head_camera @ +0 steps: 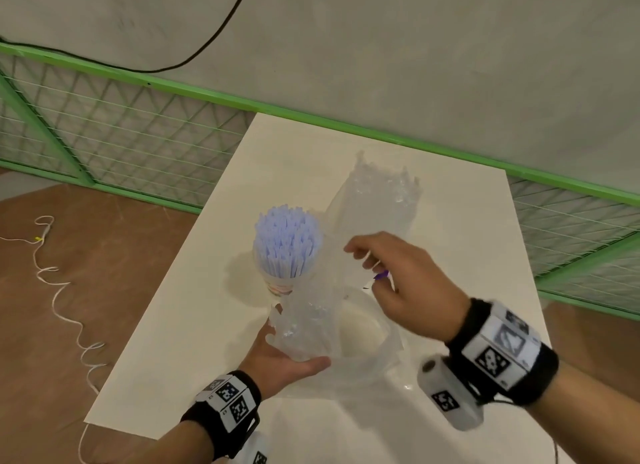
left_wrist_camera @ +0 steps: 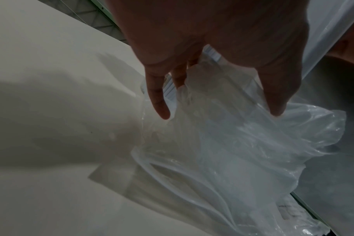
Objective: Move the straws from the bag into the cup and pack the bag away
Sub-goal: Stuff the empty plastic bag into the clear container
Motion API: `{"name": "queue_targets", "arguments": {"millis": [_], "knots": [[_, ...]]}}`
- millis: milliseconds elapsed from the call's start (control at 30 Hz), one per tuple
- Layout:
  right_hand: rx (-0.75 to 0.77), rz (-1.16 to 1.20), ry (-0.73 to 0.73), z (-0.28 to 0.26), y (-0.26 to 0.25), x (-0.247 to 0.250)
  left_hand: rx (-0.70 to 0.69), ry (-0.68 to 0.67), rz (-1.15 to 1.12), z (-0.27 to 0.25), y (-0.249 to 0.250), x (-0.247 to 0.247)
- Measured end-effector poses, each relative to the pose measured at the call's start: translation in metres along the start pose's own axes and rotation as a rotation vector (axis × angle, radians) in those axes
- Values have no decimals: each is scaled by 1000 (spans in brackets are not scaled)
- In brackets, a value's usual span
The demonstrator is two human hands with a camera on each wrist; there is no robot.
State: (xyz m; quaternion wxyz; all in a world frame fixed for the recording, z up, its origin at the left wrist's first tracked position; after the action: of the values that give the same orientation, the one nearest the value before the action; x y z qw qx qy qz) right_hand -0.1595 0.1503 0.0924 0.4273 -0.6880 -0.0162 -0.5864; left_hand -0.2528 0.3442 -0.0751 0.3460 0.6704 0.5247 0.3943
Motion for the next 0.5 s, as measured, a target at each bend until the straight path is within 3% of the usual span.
{"name": "queue_targets", "arguments": {"millis": [67, 200, 500], "knots": [[-69, 15, -120, -10, 2, -11, -18, -11, -7, -1, 1, 0], [-58, 50, -262, -4, 6, -28, -59, -59, -32, -5, 9, 0], [46, 227, -127, -2, -3, -42, -124, -31, -52, -8, 19, -2]]}}
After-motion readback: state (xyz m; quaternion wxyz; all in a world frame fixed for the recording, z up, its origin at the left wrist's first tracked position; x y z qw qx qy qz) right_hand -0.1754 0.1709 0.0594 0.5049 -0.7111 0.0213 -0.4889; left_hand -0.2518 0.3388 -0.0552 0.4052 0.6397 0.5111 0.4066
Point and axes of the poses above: each hand's wrist, its own z-axis towards the middle knuckle, its own x-axis out of the back of the hand, y = z × x, the point moved 2 cm from there along z, towards the middle knuckle
